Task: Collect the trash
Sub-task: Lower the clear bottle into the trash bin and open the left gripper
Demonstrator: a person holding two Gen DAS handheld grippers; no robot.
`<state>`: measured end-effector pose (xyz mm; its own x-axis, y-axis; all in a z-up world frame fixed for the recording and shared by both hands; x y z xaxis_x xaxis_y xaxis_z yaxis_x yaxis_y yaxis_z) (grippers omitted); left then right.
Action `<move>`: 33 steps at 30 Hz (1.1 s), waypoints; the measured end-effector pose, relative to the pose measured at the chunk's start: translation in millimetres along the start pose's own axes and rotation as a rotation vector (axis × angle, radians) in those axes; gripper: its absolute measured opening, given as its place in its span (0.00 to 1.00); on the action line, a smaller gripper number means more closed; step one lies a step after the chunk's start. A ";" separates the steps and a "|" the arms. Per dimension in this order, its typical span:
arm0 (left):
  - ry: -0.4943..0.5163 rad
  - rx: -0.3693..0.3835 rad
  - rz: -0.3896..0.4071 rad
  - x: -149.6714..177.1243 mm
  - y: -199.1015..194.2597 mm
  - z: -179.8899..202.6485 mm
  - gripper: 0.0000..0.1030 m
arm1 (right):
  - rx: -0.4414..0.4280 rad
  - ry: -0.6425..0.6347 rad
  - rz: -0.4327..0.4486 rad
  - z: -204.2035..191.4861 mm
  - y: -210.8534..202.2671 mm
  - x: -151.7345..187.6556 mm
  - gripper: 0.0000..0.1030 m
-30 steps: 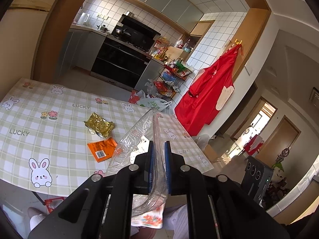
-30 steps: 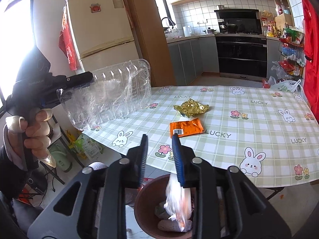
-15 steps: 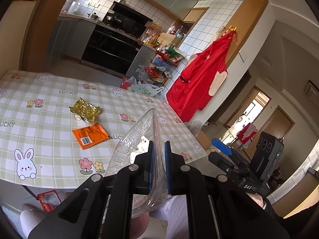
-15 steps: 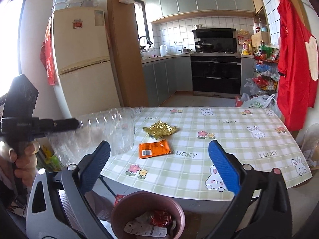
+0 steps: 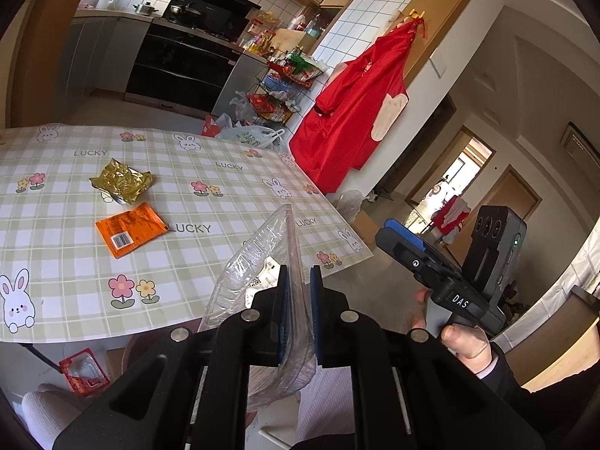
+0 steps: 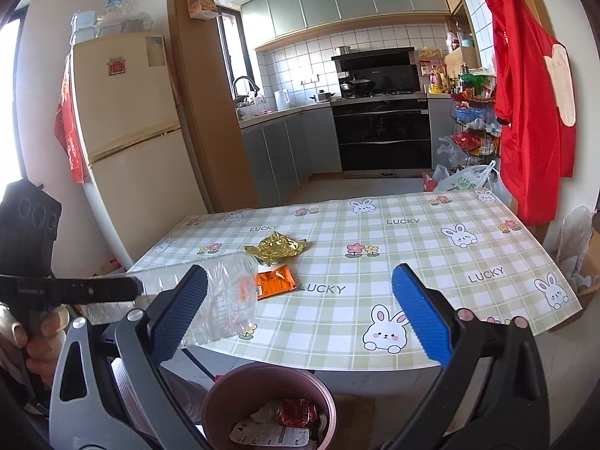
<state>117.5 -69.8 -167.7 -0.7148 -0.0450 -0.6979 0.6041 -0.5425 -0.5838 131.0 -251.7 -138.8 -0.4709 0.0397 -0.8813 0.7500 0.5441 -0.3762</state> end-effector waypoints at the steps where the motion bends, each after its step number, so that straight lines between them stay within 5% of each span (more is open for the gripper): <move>1: 0.003 0.003 -0.006 1.9 1.8 1.4 0.11 | 0.001 0.002 0.000 0.9 -0.5 0.1 0.94; 11: 0.041 0.016 -0.052 14.0 11.1 9.5 0.13 | -0.007 0.002 -0.009 -2.0 2.2 3.4 0.94; 19: 0.054 0.020 -0.099 27.2 21.7 10.6 0.46 | -0.012 0.004 -0.019 -4.5 5.4 5.5 0.94; 33: 0.056 -0.031 -0.077 23.1 20.5 2.3 0.62 | -0.009 0.014 -0.017 -1.6 4.3 7.0 0.94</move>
<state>112.6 -83.9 -194.8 -0.7392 0.0437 -0.6721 0.5592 -0.5164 -0.6486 130.1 -247.7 -146.1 -0.4901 0.0420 -0.8707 0.7375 0.5525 -0.3885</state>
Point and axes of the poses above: each gripper's, at about its wrist camera, not at the fingertips, and y roughly the way its jaws point, z to its right, x to its underside, the point moved 9 cm from there along y, roughly the way its jaws point, and after that the axes turned 11 degrees about -x, right-handed, at the moved point
